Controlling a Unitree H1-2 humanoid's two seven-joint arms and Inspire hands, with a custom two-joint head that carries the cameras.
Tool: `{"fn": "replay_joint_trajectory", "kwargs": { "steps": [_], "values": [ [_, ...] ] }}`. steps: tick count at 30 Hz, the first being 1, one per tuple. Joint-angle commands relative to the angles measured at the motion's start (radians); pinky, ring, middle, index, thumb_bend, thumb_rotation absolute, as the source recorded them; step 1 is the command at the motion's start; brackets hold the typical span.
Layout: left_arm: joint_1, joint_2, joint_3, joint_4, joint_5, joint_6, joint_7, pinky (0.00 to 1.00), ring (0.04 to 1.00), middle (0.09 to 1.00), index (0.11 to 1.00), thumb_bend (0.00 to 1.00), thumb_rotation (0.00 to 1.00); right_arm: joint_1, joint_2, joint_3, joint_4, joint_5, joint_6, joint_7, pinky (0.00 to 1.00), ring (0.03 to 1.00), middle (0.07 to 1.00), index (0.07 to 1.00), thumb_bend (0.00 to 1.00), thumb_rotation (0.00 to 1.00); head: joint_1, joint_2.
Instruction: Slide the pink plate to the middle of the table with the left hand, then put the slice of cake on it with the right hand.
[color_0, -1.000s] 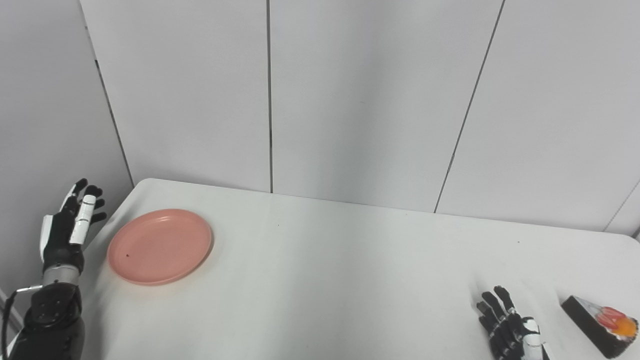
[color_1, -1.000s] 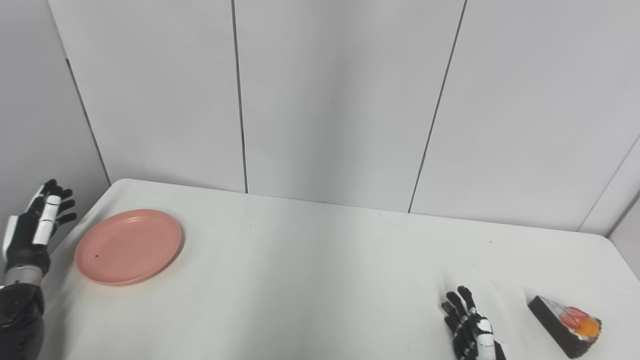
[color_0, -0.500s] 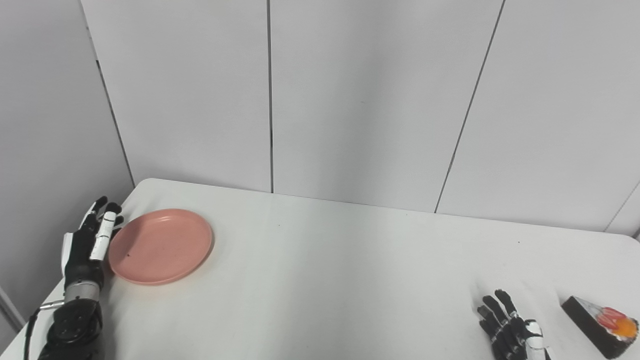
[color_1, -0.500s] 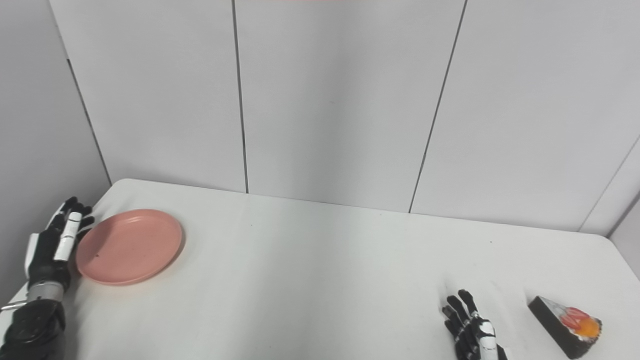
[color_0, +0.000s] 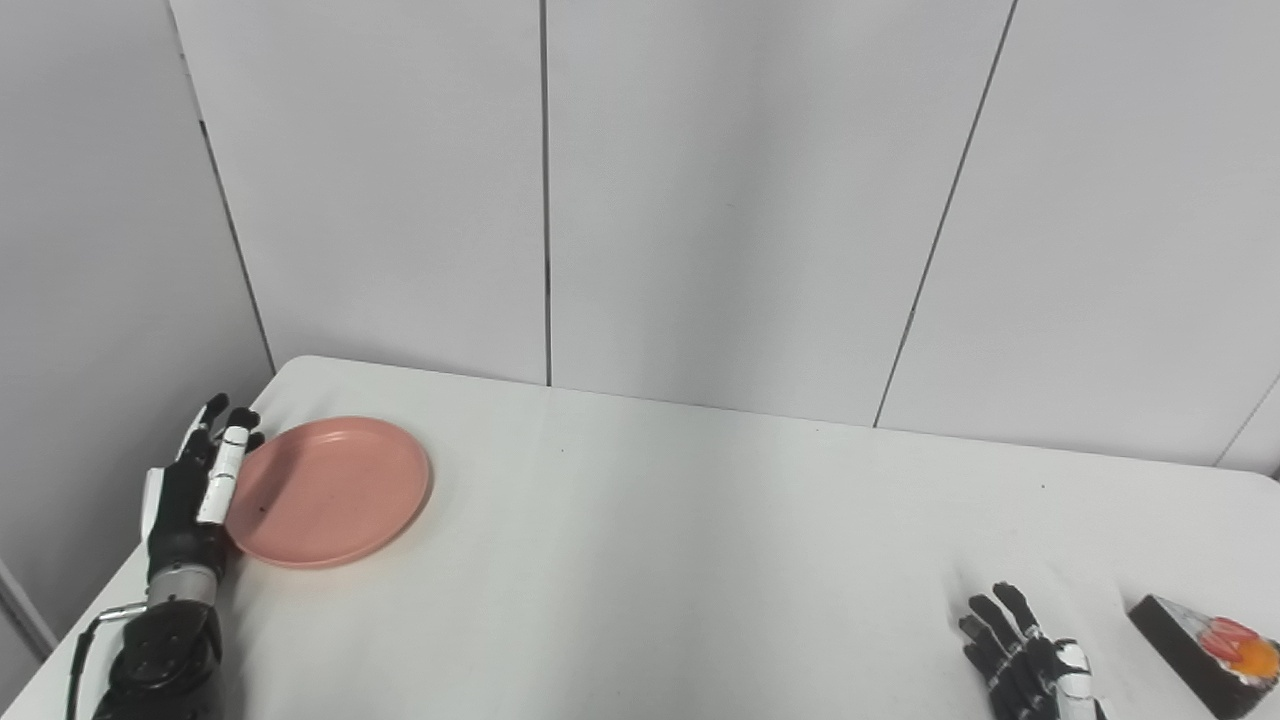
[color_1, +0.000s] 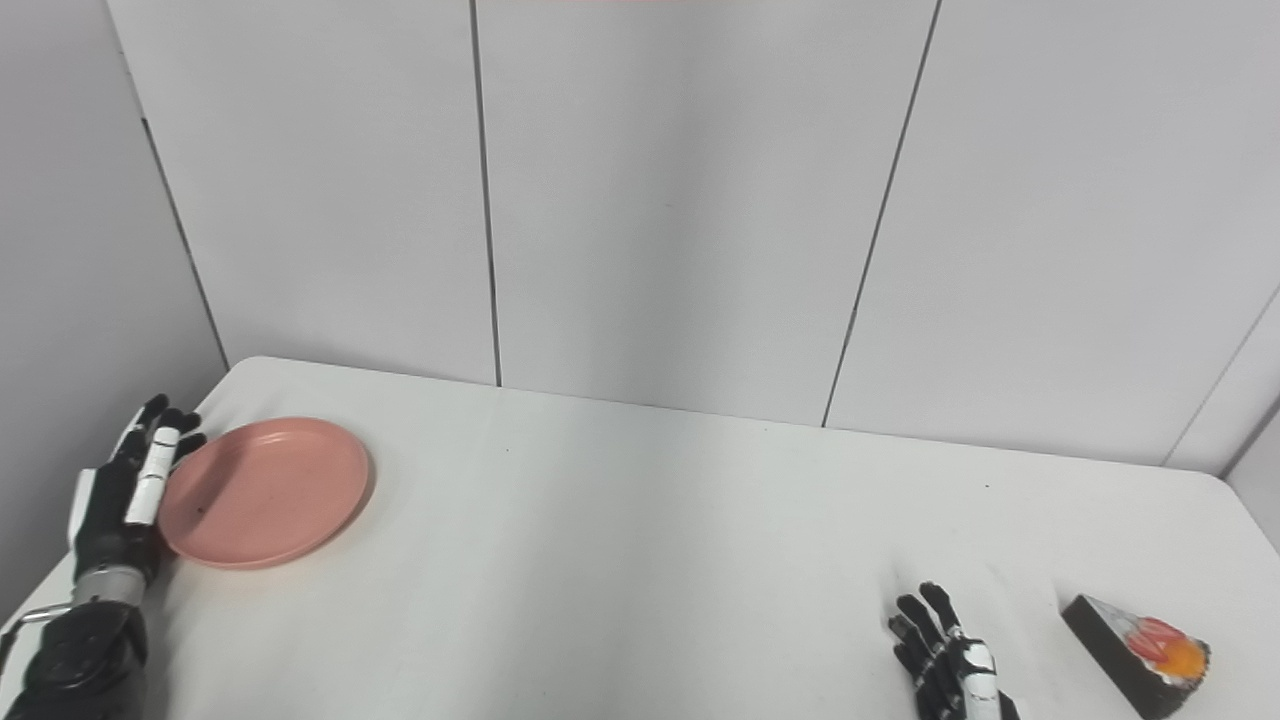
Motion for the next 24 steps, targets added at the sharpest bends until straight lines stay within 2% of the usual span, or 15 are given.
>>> {"fn": "replay_joint_trajectory", "kwargs": {
  "steps": [1, 5, 9, 10, 14, 18, 21, 24],
  "values": [
    [0.009, -0.023, -0.014, -0.017, -0.010, -0.002, -0.026, 0.75, 0.805, 0.828, 0.906, 0.67, 0.84, 0.006, -0.007, -0.002, -0.024, -0.005, 0.011, 0.000, 0.96, 0.912, 0.912, 0.934, 0.77, 1.00, -0.002, 0.001],
    [0.019, -0.034, -0.019, -0.051, -0.024, 0.010, -0.040, 0.75, 0.815, 0.833, 0.908, 0.69, 0.84, 0.006, -0.001, -0.002, -0.026, -0.008, 0.013, -0.004, 0.96, 0.907, 0.901, 0.926, 0.75, 1.00, -0.009, 0.004],
    [0.023, -0.040, -0.028, -0.083, -0.019, 0.029, -0.049, 0.73, 0.814, 0.840, 0.910, 0.70, 0.86, 0.009, 0.006, 0.005, -0.030, -0.019, 0.007, -0.009, 0.96, 0.915, 0.901, 0.925, 0.75, 1.00, -0.056, 0.002],
    [0.021, -0.040, -0.027, -0.082, -0.023, 0.027, -0.056, 0.73, 0.815, 0.840, 0.903, 0.72, 0.85, 0.010, 0.011, 0.007, -0.030, -0.023, 0.002, -0.012, 0.96, 0.911, 0.899, 0.924, 0.74, 1.00, -0.082, 0.005],
    [0.003, -0.046, -0.029, -0.071, -0.038, 0.037, -0.080, 0.72, 0.808, 0.827, 0.886, 0.80, 0.83, 0.007, 0.021, 0.015, -0.009, -0.048, -0.026, -0.014, 0.92, 0.890, 0.888, 0.919, 0.75, 1.00, -0.102, 0.000],
    [-0.020, -0.058, -0.037, -0.062, -0.048, 0.052, -0.093, 0.70, 0.799, 0.821, 0.893, 0.79, 0.82, 0.006, 0.030, 0.018, -0.007, -0.048, -0.026, -0.016, 0.92, 0.893, 0.892, 0.918, 0.74, 1.00, -0.115, -0.006],
    [-0.029, -0.069, -0.050, -0.065, -0.042, 0.055, -0.107, 0.72, 0.813, 0.832, 0.938, 0.76, 0.85, 0.006, 0.038, 0.021, -0.005, -0.057, -0.032, -0.023, 0.91, 0.887, 0.887, 0.911, 0.76, 1.00, -0.123, -0.011],
    [-0.029, -0.093, -0.056, -0.097, -0.052, 0.094, -0.101, 0.73, 0.816, 0.841, 0.973, 0.75, 0.86, 0.012, 0.043, 0.023, -0.009, -0.062, -0.032, -0.027, 0.92, 0.884, 0.880, 0.906, 0.78, 1.00, -0.124, -0.008]
  ]
}}
